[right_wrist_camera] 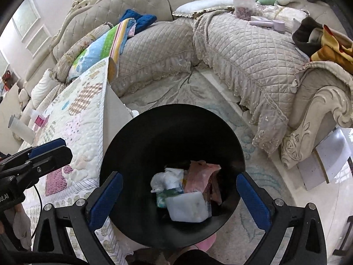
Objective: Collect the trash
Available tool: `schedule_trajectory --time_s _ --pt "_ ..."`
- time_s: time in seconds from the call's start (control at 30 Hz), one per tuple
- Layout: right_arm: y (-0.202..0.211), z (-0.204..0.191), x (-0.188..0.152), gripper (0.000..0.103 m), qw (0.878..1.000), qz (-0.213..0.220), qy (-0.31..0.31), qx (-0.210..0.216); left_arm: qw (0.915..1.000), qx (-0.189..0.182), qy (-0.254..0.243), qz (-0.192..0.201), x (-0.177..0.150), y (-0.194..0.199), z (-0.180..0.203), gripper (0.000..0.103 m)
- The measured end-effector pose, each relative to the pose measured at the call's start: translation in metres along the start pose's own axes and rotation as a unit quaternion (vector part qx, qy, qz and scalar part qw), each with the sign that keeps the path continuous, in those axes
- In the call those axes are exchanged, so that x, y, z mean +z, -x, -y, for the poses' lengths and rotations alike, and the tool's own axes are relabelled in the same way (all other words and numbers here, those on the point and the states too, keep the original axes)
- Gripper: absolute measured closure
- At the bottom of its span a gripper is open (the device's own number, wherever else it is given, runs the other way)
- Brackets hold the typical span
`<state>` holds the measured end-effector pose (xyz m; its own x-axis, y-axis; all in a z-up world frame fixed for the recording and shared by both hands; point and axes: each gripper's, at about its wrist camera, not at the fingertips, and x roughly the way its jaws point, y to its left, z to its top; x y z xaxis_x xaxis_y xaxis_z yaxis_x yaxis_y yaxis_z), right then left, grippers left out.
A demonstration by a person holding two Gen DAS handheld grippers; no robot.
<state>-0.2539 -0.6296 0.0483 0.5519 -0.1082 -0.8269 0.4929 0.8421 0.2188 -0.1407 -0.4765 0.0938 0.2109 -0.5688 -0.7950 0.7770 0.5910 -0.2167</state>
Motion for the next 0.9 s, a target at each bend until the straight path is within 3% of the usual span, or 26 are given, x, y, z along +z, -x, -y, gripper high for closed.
schedule_trajectory --time_s 0.37,0.7,0.9 --pt "0.05 -0.032 0.004 0.001 0.995 0.09 0.031 -0.035 0.9946 0.059 0.021 0.082 -0.008 0.058 -0.008 0.052" --pt "0.115 -0.08 0.001 0.001 0.967 0.216 0.085 -0.102 0.987 0.08 0.028 0.137 -0.021 0.107 -0.011 0.052" --pt "0.135 -0.1 -0.003 0.001 0.956 0.25 0.101 -0.114 0.9844 0.084 0.034 0.151 -0.029 0.122 -0.016 0.052"
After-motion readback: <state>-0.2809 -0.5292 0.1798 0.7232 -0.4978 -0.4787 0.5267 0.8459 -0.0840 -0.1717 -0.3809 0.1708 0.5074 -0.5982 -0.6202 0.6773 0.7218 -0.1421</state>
